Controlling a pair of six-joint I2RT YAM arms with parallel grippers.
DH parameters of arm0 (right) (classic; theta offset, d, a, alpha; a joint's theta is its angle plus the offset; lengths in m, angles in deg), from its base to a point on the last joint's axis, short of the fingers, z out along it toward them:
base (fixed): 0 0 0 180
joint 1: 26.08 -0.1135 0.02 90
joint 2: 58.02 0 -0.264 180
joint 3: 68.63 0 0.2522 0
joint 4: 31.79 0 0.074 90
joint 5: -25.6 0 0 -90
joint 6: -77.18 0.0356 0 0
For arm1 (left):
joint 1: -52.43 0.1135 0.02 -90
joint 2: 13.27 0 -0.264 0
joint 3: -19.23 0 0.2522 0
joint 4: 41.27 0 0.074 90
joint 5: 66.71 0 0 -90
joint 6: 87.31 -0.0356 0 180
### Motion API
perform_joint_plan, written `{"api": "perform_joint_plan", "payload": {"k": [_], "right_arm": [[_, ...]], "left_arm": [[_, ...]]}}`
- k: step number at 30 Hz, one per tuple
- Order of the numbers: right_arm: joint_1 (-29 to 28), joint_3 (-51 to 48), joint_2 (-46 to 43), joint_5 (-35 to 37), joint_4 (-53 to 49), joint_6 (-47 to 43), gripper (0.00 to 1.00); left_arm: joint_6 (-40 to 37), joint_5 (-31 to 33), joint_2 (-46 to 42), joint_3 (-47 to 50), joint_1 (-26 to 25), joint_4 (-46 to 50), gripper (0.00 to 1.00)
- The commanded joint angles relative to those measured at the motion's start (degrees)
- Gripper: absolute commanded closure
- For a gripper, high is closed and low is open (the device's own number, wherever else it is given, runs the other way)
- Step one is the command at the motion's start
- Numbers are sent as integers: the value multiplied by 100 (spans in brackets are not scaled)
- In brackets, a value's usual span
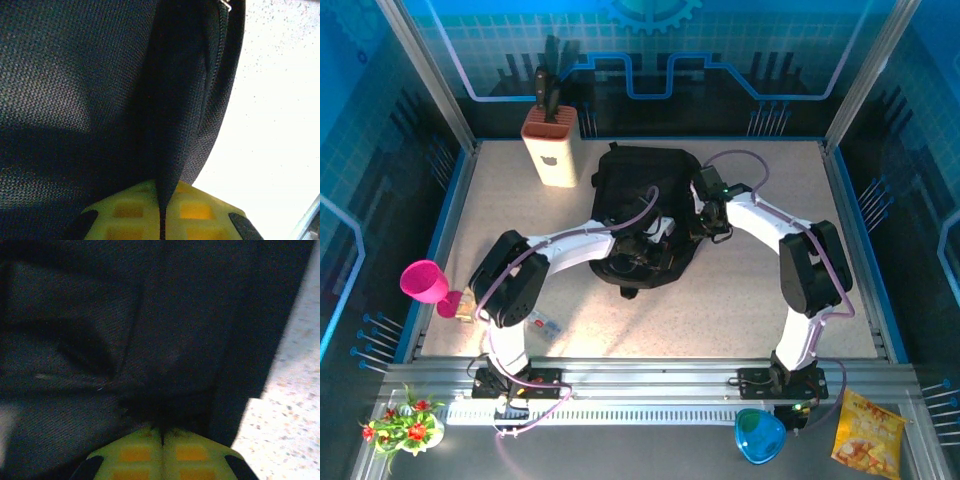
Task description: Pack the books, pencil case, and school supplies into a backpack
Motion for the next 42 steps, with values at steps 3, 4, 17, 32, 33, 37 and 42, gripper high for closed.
{"api": "perform_joint_plan", "payload": {"k": [3, 4, 17, 32, 33, 37, 42], "right_arm": [[314, 90, -231, 1178, 303, 650, 100], [327, 86, -248, 1200, 328, 693, 100], [805, -1245, -1736, 408, 303, 915, 92], [1528, -1624, -2556, -1102, 692, 1335, 27], [1605, -1643, -2484, -1240, 744, 1386, 27], [1868, -1634, -2157, -1616, 866, 1514, 27], [2128, -1560, -1608, -2140, 1005, 1612, 30]], "left_arm": [[203, -401, -286, 192, -240, 462, 94], [225, -449, -267, 180, -285, 446, 94], [436, -802, -502, -373, -629, 391, 55], [442, 1280, 416, -2682, 154, 1298, 40], [385, 1289, 611, -2947, 135, 1374, 41], [-13, 1553, 1310, -3869, -40, 1622, 45], [-354, 1957, 2024, -4821, -282, 1919, 53]]}}
